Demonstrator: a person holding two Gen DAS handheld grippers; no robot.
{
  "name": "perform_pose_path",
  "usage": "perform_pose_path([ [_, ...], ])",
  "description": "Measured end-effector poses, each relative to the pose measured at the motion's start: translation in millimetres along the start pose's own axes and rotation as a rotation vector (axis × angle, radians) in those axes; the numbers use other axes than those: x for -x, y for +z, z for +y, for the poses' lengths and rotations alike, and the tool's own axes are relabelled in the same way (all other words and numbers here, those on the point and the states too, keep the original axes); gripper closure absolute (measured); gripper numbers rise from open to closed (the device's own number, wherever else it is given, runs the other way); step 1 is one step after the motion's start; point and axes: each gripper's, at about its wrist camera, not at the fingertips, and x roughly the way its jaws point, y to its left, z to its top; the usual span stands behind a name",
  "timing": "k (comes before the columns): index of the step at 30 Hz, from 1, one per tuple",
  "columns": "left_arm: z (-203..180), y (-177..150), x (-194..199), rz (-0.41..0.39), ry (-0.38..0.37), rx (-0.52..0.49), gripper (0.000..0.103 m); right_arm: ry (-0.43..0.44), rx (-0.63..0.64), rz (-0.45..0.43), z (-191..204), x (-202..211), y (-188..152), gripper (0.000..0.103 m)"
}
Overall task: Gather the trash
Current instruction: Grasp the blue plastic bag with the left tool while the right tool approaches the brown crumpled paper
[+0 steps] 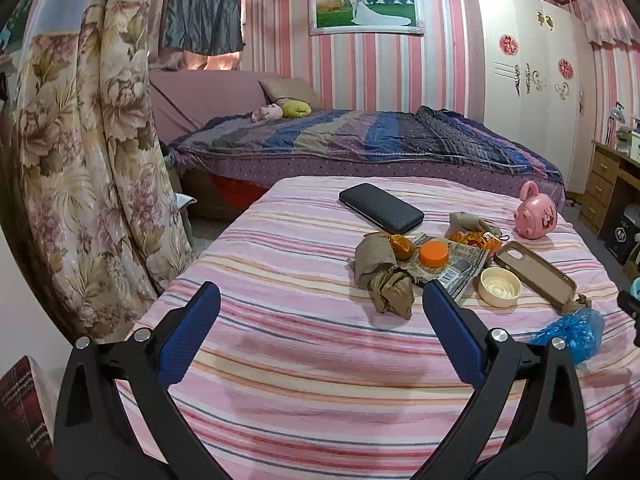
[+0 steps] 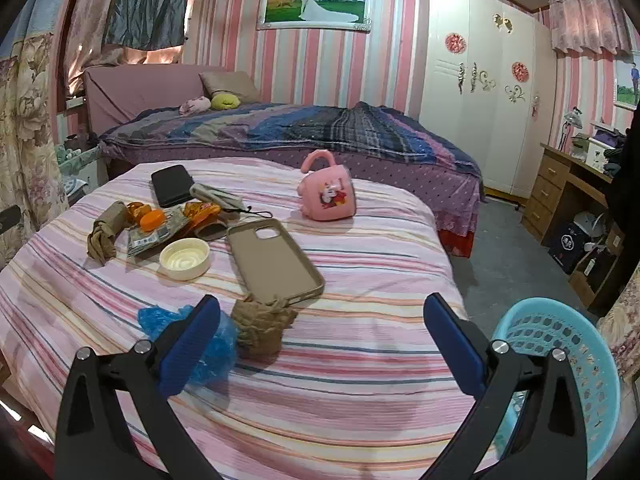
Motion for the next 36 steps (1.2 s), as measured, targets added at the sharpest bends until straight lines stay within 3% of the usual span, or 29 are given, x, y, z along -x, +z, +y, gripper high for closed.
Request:
perform_pose_path([
  [14, 11.8, -1.2, -3.7, 0.012, 0.023, 0.022, 0.005, 0.095, 0.138, 0.067, 60.3, -20.7, -9.8, 0.004],
  [25, -13.1, -2.6, -8.9, 0.035, -0.044, 0.011, 0.005, -0.025, -0.008, 0.051, -21.2, -17.5, 0.3, 0.004],
  [36, -102.7, -15.2, -9.1, 0.062, -0.185, -0.137, 0.005, -0.178, -0.09, 0.048, -85.8, -10.0, -3.5, 0.004],
])
